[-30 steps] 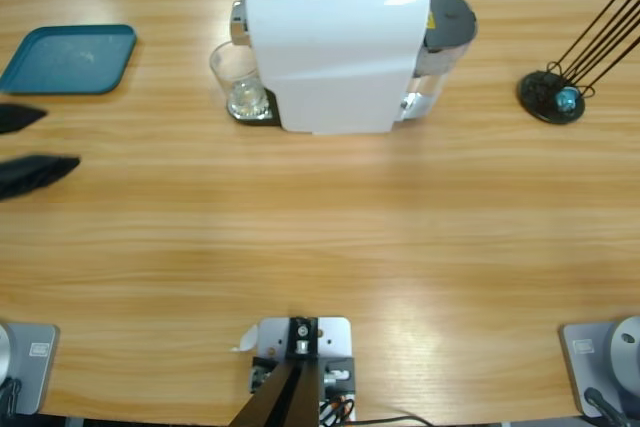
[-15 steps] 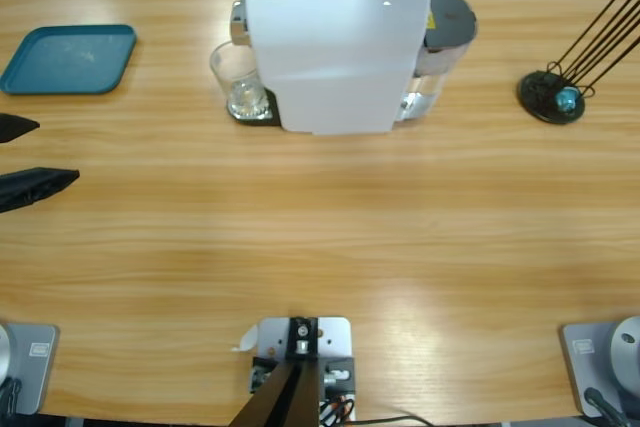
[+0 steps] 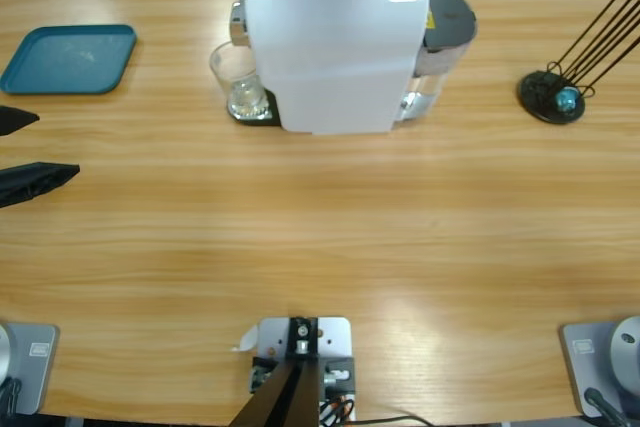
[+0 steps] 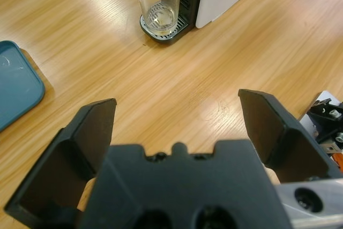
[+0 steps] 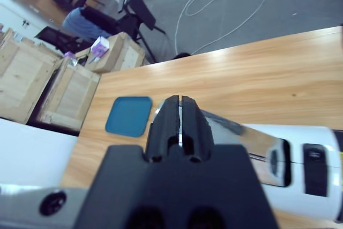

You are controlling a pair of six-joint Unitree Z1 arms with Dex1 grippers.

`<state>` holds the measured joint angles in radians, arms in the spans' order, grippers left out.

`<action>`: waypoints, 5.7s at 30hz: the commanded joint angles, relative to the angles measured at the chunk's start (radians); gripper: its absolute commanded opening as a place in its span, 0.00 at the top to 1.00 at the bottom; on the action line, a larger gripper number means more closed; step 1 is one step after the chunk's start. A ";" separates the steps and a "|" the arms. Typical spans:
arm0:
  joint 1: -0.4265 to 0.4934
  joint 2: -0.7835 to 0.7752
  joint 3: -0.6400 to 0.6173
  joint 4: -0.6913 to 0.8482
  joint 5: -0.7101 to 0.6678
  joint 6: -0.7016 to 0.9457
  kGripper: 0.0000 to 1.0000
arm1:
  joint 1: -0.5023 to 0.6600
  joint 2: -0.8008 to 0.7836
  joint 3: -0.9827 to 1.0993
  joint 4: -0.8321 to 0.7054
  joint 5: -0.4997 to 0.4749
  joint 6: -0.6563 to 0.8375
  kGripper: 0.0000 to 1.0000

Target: Pour coffee

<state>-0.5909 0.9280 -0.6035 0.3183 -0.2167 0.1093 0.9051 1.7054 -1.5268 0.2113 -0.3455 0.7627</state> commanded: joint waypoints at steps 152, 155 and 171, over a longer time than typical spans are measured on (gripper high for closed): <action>-0.009 0.253 0.067 -0.199 0.071 0.030 0.00 | -0.344 0.445 -0.861 1.228 0.450 -0.697 1.00; -0.009 0.253 0.067 -0.199 0.071 0.030 0.00 | -0.343 0.445 -0.846 1.228 0.448 -0.697 1.00; -0.009 0.266 0.070 -0.211 0.071 0.030 0.00 | -0.336 0.419 -0.871 1.231 0.426 -0.723 1.00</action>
<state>-0.5921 1.1607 -0.5672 0.1252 -0.1568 0.1295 0.5502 2.0901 -2.3658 1.4269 0.1117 0.0757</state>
